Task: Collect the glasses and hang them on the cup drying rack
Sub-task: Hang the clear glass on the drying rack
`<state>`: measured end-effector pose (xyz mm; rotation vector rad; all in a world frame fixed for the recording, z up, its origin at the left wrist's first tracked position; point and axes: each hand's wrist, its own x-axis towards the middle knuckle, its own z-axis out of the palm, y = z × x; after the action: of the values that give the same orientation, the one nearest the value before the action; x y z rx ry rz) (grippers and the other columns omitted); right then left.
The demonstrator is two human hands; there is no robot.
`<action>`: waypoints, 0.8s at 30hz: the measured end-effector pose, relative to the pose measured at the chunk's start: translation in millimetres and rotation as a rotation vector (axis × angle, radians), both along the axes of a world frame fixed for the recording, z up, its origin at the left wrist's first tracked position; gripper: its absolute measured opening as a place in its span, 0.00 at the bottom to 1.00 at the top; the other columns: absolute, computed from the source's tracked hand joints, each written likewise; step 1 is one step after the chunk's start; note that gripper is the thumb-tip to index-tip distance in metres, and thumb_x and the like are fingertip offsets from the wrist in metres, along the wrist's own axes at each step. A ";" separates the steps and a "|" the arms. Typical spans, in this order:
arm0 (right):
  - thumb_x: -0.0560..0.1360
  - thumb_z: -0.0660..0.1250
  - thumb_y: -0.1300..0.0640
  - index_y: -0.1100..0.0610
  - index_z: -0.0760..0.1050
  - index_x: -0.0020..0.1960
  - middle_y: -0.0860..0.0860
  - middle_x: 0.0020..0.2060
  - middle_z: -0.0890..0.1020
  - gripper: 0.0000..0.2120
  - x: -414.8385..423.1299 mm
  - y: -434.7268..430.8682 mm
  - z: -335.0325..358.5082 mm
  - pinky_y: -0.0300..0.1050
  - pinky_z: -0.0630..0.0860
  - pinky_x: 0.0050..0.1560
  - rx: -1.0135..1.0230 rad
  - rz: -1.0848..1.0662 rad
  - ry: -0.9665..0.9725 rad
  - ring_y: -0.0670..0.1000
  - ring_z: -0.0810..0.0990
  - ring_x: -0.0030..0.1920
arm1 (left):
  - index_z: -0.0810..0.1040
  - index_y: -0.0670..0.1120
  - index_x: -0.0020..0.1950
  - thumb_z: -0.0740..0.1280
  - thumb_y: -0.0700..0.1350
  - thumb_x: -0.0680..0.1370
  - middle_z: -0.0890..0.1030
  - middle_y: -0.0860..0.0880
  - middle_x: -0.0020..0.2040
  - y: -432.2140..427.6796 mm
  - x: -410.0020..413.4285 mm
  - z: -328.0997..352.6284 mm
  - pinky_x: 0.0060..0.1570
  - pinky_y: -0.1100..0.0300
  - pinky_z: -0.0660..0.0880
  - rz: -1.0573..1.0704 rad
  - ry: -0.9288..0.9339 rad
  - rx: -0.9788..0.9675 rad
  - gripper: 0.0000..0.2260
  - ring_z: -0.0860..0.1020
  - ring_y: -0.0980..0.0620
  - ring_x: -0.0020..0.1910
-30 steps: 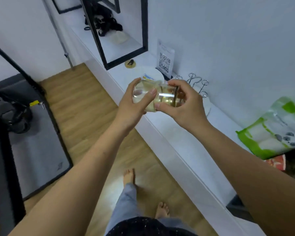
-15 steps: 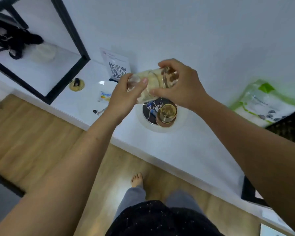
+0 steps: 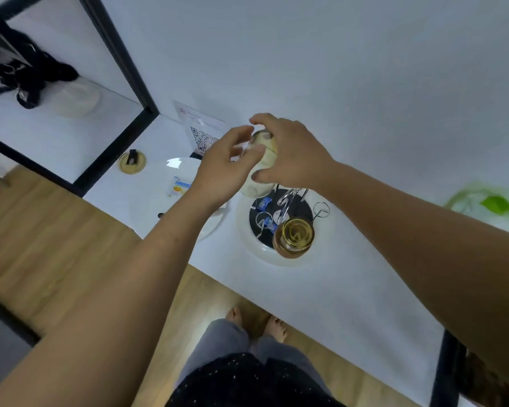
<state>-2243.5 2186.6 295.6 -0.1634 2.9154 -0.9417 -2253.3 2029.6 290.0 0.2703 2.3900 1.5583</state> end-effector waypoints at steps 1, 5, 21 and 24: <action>0.60 0.76 0.45 0.47 0.63 0.72 0.53 0.55 0.79 0.44 -4.6 -2.5 -6.2 0.50 0.73 0.58 0.018 0.027 -0.013 0.57 0.76 0.58 | 0.73 0.52 0.70 0.66 0.56 0.74 0.78 0.55 0.66 -1.3 -4.1 -3.4 0.65 0.50 0.73 -0.009 -0.017 -0.012 0.25 0.77 0.54 0.62; 0.64 0.76 0.48 0.49 0.60 0.75 0.54 0.56 0.78 0.44 -14.7 -5.2 -27.6 0.46 0.67 0.51 0.118 0.088 -0.050 0.59 0.73 0.56 | 0.70 0.54 0.72 0.70 0.57 0.70 0.77 0.55 0.64 -8.1 -20.1 -23.9 0.61 0.54 0.75 -0.098 -0.108 -0.071 0.31 0.78 0.54 0.60; 0.68 0.75 0.45 0.53 0.53 0.78 0.56 0.62 0.75 0.47 -33.5 -16.9 -94.9 0.51 0.69 0.58 0.318 0.101 -0.243 0.59 0.69 0.62 | 0.69 0.51 0.71 0.79 0.42 0.62 0.75 0.56 0.63 -17.6 -60.4 -94.3 0.58 0.47 0.78 -0.409 -0.316 -0.135 0.39 0.75 0.49 0.62; 0.70 0.74 0.47 0.54 0.52 0.78 0.57 0.63 0.73 0.45 -35.5 -16.3 -98.2 0.46 0.63 0.56 0.323 0.125 -0.260 0.59 0.69 0.62 | 0.72 0.50 0.69 0.79 0.38 0.66 0.76 0.54 0.63 -15.7 -64.5 -105.8 0.58 0.45 0.78 -0.378 -0.318 -0.109 0.34 0.76 0.48 0.61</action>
<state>-2279.1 2170.3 197.4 -0.1838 2.7280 -0.4279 -2317.8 2014.0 184.2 0.3917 2.0274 1.1958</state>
